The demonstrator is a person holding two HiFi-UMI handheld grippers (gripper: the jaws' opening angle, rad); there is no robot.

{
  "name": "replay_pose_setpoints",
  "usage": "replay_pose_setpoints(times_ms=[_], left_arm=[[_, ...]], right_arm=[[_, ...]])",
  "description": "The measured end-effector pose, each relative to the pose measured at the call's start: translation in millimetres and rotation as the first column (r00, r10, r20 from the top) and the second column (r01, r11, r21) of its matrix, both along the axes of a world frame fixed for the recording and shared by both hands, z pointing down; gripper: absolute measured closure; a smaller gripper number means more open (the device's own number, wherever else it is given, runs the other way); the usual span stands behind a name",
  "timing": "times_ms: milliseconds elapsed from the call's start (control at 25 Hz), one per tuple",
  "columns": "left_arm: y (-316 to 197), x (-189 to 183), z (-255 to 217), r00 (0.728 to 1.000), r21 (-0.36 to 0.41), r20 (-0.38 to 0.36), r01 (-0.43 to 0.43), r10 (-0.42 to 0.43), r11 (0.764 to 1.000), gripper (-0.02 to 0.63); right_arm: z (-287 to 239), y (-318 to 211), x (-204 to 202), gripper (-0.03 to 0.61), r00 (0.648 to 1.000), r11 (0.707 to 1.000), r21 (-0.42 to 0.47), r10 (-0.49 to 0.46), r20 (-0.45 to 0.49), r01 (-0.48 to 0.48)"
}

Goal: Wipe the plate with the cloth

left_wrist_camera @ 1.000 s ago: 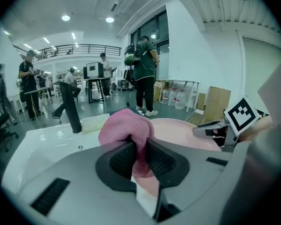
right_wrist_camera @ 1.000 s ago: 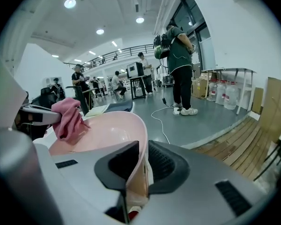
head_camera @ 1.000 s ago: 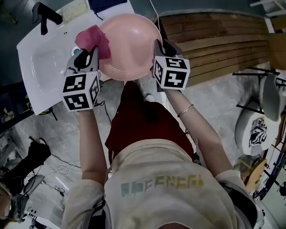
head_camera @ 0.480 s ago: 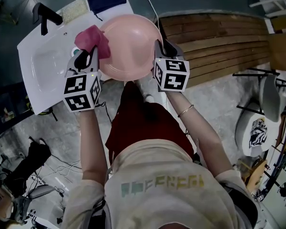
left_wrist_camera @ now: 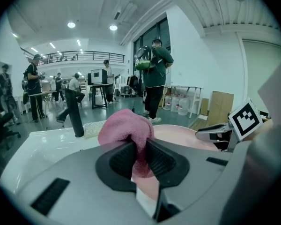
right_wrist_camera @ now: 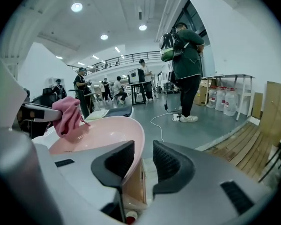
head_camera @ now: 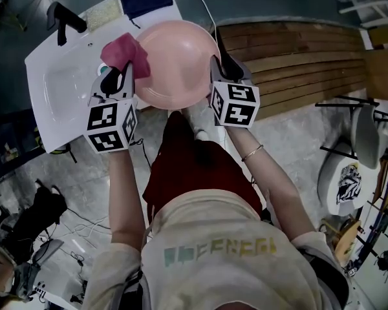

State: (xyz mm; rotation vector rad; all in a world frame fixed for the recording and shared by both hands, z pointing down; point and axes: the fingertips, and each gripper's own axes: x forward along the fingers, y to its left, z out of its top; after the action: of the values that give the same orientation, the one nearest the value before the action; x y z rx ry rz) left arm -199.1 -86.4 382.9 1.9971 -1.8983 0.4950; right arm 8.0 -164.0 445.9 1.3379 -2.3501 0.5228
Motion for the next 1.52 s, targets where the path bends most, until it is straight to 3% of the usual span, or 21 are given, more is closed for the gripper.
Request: replay_pose_setpoints(times_ms=[320, 680, 920, 1280, 1520], left_arm=[[4.7, 13.9, -19.4, 1.0, 0.098, 0.028, 0.002, -0.005, 0.995, 0.548], [20.4, 32.3, -41.9, 0.999, 0.154, 0.036, 0.014, -0.019, 0.988, 0.548], [40.5, 51.7, -65.2, 0.998, 0.197, 0.05, 0.026, -0.037, 0.98, 0.548], [72.6, 72.0, -90.3, 0.997, 0.249, 0.064, 0.025, -0.042, 0.968, 0.548], [97.1, 83.3, -107.0, 0.996, 0.275, 0.075, 0.024, -0.046, 0.961, 0.548]], right_arm=[[-46.2, 8.1, 16.2, 0.46, 0.994, 0.996, 0.08, 0.021, 0.107, -0.03], [-113.9, 31.7, 23.1, 0.469, 0.962, 0.977, 0.213, -0.089, 0.259, 0.034], [-151.3, 54.8, 42.3, 0.512, 0.95, 0.951, 0.303, -0.149, 0.274, 0.062], [-172.9, 88.7, 57.4, 0.532, 0.935, 0.933, 0.348, -0.2, 0.293, 0.091], [-187.6, 113.1, 61.6, 0.541, 0.935, 0.907, 0.395, -0.254, 0.246, 0.143]])
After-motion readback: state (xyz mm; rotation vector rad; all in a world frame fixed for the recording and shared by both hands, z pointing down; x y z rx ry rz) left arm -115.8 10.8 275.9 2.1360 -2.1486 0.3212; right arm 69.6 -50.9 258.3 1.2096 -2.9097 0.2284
